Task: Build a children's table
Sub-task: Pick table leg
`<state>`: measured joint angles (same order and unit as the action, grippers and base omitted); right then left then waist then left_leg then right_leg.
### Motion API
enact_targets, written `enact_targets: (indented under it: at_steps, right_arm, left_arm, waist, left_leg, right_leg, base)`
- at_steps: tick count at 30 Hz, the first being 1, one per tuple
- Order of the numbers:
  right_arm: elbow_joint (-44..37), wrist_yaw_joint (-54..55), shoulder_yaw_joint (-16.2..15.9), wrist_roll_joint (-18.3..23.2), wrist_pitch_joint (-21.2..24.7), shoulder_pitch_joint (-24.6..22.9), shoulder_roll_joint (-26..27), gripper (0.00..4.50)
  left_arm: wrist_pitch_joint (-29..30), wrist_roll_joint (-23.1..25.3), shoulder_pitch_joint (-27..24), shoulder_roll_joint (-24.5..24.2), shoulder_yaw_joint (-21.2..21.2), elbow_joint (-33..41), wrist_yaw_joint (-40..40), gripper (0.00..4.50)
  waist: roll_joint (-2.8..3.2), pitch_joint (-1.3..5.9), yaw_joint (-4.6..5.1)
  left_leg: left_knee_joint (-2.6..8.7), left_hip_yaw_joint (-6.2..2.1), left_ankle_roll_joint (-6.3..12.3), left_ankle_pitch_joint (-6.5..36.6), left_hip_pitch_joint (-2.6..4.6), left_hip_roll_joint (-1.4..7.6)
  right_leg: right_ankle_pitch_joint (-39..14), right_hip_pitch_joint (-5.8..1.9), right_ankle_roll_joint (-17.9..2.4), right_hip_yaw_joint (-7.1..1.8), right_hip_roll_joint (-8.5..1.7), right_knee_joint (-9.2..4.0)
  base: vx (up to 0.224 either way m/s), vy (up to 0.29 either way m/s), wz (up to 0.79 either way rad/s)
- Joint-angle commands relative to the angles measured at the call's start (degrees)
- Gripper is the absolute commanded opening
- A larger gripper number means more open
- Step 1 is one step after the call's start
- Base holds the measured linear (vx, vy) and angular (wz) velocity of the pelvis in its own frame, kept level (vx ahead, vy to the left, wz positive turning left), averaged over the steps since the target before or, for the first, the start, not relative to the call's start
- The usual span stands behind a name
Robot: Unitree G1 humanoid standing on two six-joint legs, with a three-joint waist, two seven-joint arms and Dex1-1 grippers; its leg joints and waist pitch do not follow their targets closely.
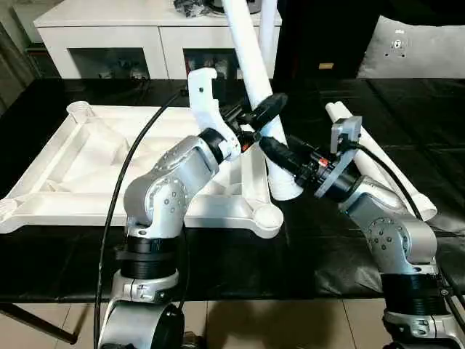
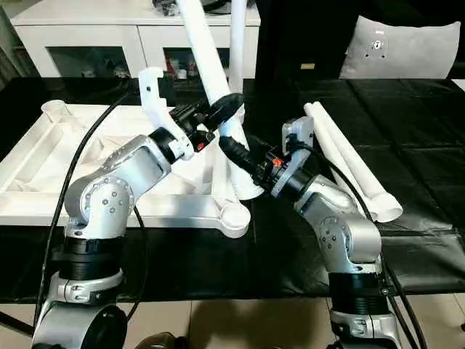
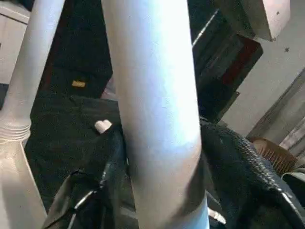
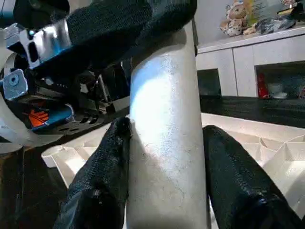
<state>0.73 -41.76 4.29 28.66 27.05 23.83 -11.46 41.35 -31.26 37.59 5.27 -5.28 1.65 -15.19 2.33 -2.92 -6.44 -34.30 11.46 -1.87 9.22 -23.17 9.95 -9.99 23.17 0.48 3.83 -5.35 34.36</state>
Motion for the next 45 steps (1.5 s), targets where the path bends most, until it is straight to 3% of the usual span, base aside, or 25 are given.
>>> enact_targets:
  at_steps: [1, 7, 20, 21, 24, 26, 27, 29, 30, 31, 35, 36, 38, 45]
  right_arm:
    - [-0.45, 0.08, -1.23, -0.69, -0.5, -0.15, 0.12, 1.84]
    - [-0.29, 0.23, -1.57, -1.17, -1.03, -0.13, 0.05, 1.84]
    - [1.15, 1.47, -2.87, -3.13, -0.47, 0.62, -0.97, 1.84]
    - [1.26, 1.42, -2.82, -2.96, -0.06, 0.71, -1.03, 2.4]
    - [1.15, -0.76, -2.92, -2.04, 0.04, 0.82, -1.75, 2.54]
    - [1.15, -0.76, -2.92, -2.04, 0.04, 0.82, -1.75, 2.86]
    - [1.37, -3.25, -2.57, -0.76, 0.92, 1.06, -3.34, 2.96]
    - [1.57, -4.9, -2.18, 0.35, 2.07, 1.45, -4.6, 3.03]
    - [1.99, -6.48, -2.03, 0.97, 3.0, 2.08, -6.0, 3.16]
    - [1.99, -6.48, -2.03, 0.97, 3.0, 2.08, -6.0, 3.3]
    - [4.01, -10.99, -3.11, 1.29, 6.32, 4.5, -10.04, 3.64]
    - [4.73, -12.96, -3.43, 2.06, 8.21, 5.23, -11.27, 3.86]
    - [5.06, -13.76, -3.54, 2.42, 9.02, 5.53, -11.75, 3.9]
    - [6.27, -23.74, -6.65, 3.36, 8.57, 6.66, -15.75, 3.92]
  left_arm:
    - [1.07, -0.87, -0.1, 0.98, 1.66, 1.86, -0.09, 2.38]
    - [0.88, -0.53, -0.04, 1.07, 1.42, 1.38, 0.97, 1.98]
    - [-0.83, 1.7, 0.3, -0.76, 1.72, 0.25, 1.16, 1.88]
    - [-1.04, 1.93, 0.33, -1.0, 1.79, 0.16, 1.09, 1.88]
    - [-2.47, 3.52, 0.68, -2.95, 2.53, -0.57, -0.17, 1.88]
    - [-2.47, 3.52, 0.68, -2.95, 2.53, -0.57, -0.17, 1.88]
    - [-3.03, 4.62, 1.01, -5.46, 3.77, -0.9, -2.67, 1.88]
    - [-3.26, 5.2, 1.23, -7.16, 4.66, -0.99, -4.52, 1.88]
    - [-3.54, 5.57, 1.48, -8.68, 5.55, -1.2, -6.45, 1.88]
    - [-3.54, 5.57, 1.48, -8.68, 5.55, -1.2, -6.45, 1.88]
    - [-3.22, 3.67, 1.4, -11.34, 7.2, -0.56, -13.14, 1.88]
    - [-3.66, 2.94, 1.11, -12.01, 7.73, -0.63, -15.81, 1.88]
    - [-3.92, 2.68, 1.01, -12.25, 7.91, -0.75, -16.9, 1.88]
    - [-5.47, -1.71, 0.69, -15.08, 9.91, 0.87, -30.17, 1.88]
  waist:
    - [-0.72, 3.97, 0.05]
    - [-0.71, 4.01, 0.06]
    - [-0.67, 3.99, 0.11]
    - [-0.66, 3.99, 0.15]
    - [-0.66, 4.08, 0.07]
    - [-0.65, 4.08, 0.12]
    - [-0.92, 4.09, 0.1]
    - [-0.74, 4.14, -0.03]
    - [-1.19, 4.06, 0.09]
    - [-0.86, 4.14, -0.1]
    - [-0.99, 4.13, -0.11]
    - [-1.35, 4.11, -0.21]
    - [-1.15, 4.09, -0.35]
    - [-1.32, 4.15, -0.34]
  left_leg:
    - [4.25, -1.84, 1.25, 13.6, 1.47, 2.95]
    - [4.21, -1.82, 1.48, 13.35, 1.47, 2.96]
    - [4.19, -1.85, 1.36, 13.59, 1.49, 2.83]
    - [4.2, -1.81, 1.33, 13.61, 1.5, 2.86]
    - [4.21, -1.9, 1.4, 13.22, 1.53, 2.95]
    - [4.21, -1.89, 1.39, 13.04, 1.47, 2.95]
    - [4.18, -1.85, 1.53, 12.96, 1.48, 2.9]
    - [4.11, -1.85, 1.96, 12.56, 1.54, 2.87]
    - [4.12, -1.74, 2.05, 12.25, 1.52, 2.93]
    - [4.06, -1.8, 2.05, 12.05, 1.64, 2.93]
    - [3.92, -1.73, 2.01, 11.46, 1.67, 2.92]
    - [3.83, -1.59, 2.28, 11.26, 1.63, 2.89]
    - [3.81, -1.61, 2.47, 10.77, 1.57, 2.95]
    - [3.58, -1.5, 3.18, 9.95, 1.54, 3.01]
  right_leg:
    - [-15.46, -2.39, -8.37, -2.11, -3.08, -4.54]
    - [-14.63, -2.41, -8.67, -2.13, -3.06, -4.47]
    - [-15.34, -2.37, -8.21, -2.1, -2.98, -4.57]
    - [-15.32, -2.4, -8.21, -2.12, -2.98, -4.57]
    - [-14.45, -2.45, -8.12, -2.13, -2.94, -4.42]
    - [-13.55, -2.47, -8.35, -2.14, -2.97, -4.3]
    - [-13.51, -2.53, -8.46, -2.1, -2.99, -4.35]
    - [-13.71, -2.57, -8.33, -2.16, -2.99, -4.24]
    - [-13.57, -2.52, -8.51, -2.17, -2.94, -4.25]
    - [-13.75, -2.51, -8.73, -2.14, -3.05, -4.14]
    - [-13.32, -2.49, -10.01, -2.13, -3.1, -3.9]
    - [-13.5, -2.54, -10.27, -2.16, -3.19, -3.98]
    - [-13.42, -2.58, -10.51, -2.21, -3.26, -3.87]
    - [-12.31, -2.66, -11.88, -2.19, -3.31, -3.56]
  base:
    - [0.0, 0.0, 0.0]
    - [0.0, 0.0, 0.0]
    - [0.0, 0.0, 0.0]
    - [0.0, 0.0, 0.0]
    - [0.0, 0.0, 0.0]
    - [0.0, 0.0, 0.0]
    - [0.0, 0.0, 0.0]
    - [0.0, 0.0, 0.0]
    - [0.0, 0.0, 0.0]
    - [0.0, 0.0, 0.0]
    - [0.0, 0.0, 0.0]
    - [0.0, 0.0, 0.0]
    - [0.0, 0.0, 0.0]
    - [0.0, 0.0, 0.0]
